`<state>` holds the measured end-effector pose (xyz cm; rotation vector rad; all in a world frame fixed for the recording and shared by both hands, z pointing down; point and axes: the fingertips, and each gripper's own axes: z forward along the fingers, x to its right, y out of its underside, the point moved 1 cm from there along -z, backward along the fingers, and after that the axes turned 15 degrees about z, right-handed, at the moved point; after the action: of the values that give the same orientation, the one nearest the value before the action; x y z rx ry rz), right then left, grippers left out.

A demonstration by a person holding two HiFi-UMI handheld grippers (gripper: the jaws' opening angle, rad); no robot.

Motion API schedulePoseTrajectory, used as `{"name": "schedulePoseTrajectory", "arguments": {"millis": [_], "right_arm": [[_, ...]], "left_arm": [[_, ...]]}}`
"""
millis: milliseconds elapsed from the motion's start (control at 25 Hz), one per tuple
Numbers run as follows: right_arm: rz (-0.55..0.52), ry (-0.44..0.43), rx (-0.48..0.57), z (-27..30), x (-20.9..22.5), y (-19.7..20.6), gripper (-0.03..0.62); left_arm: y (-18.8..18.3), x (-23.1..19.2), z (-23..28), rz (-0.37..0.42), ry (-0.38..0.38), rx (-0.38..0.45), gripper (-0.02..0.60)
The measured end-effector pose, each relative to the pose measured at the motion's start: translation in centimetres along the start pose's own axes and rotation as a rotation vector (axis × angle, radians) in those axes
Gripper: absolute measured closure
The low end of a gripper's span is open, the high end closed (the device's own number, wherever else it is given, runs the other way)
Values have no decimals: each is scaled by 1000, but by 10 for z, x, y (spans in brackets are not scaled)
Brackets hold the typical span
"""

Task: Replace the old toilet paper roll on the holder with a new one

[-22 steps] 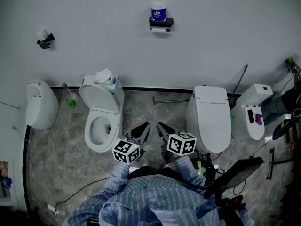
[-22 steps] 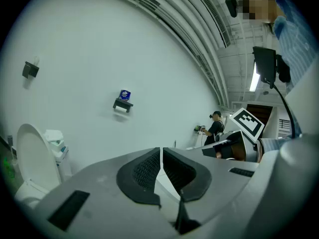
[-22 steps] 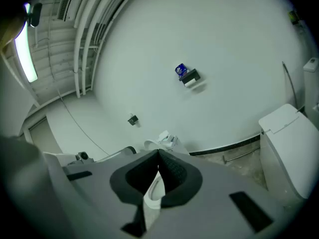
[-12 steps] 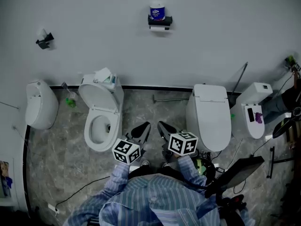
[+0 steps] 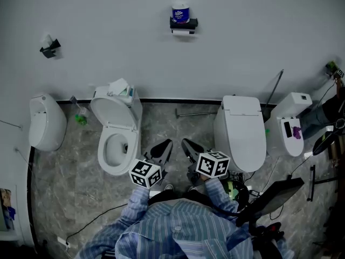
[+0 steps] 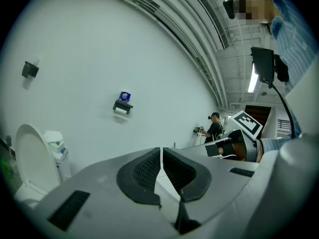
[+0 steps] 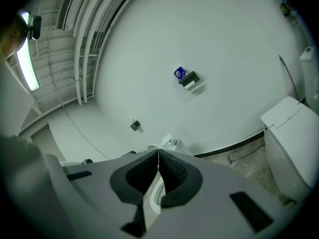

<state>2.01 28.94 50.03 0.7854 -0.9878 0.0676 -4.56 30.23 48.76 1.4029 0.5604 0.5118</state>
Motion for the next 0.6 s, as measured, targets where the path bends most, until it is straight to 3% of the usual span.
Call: {"name": "schedulePoseTrajectory", "arguments": {"millis": [280,600], "right_arm": [[35,-20,17,9,-8,17,589],[49,-4,-2,13,-7,39,589]], "left_arm": [[1,-17,-13,15,6,11,575],[18,-26,-24,-42,9,-4,575]]}}
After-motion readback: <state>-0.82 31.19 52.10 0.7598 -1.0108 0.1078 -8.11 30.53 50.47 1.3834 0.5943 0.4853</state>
